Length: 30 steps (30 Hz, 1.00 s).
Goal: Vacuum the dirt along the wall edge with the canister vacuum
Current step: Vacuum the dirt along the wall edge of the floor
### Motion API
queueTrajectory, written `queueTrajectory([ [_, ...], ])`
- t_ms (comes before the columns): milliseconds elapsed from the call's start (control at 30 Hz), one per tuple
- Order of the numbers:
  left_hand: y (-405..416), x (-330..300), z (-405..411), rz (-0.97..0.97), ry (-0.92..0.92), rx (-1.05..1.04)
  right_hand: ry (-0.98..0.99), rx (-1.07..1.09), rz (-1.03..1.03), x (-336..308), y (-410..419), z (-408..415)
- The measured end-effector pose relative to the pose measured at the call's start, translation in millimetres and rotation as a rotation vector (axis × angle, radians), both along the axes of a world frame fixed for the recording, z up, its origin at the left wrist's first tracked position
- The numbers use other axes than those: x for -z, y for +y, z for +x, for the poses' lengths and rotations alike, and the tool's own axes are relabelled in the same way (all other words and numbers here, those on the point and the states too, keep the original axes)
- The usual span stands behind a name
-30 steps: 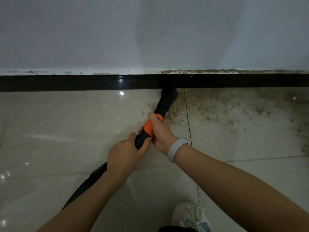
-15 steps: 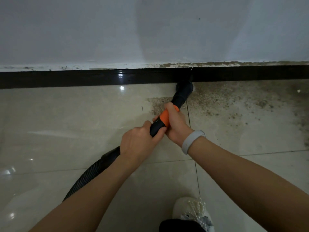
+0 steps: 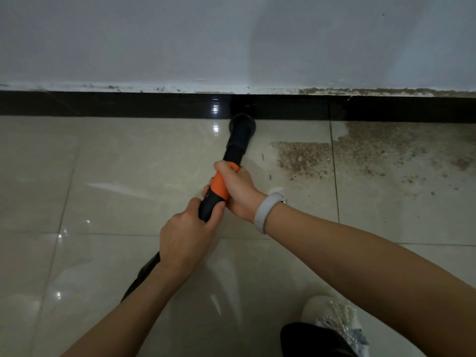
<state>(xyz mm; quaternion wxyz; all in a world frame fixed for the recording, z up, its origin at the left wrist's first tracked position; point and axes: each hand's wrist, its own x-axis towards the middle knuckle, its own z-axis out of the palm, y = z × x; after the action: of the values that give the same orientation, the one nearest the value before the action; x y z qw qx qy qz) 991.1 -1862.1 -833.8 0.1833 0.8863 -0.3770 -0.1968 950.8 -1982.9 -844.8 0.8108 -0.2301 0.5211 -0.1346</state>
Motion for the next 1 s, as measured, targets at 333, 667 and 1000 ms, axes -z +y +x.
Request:
queueTrajectory([
  [333, 33.9, -1.5, 27.3, -0.017, 0.193, -0.196, -0.008, -0.151, 0.0, -7.3, 28.2, 31.5],
  [667, 15.5, -2.8, 7.0, -0.002, 0.41, -0.087, 0.119, 0.001, -0.029, -7.2, 15.6, -9.0],
  [1000, -17.0, -1.0, -17.9, 0.019, 0.494, 0.048, 0.182, 0.145, -0.061, -4.7, -7.4, -49.3],
])
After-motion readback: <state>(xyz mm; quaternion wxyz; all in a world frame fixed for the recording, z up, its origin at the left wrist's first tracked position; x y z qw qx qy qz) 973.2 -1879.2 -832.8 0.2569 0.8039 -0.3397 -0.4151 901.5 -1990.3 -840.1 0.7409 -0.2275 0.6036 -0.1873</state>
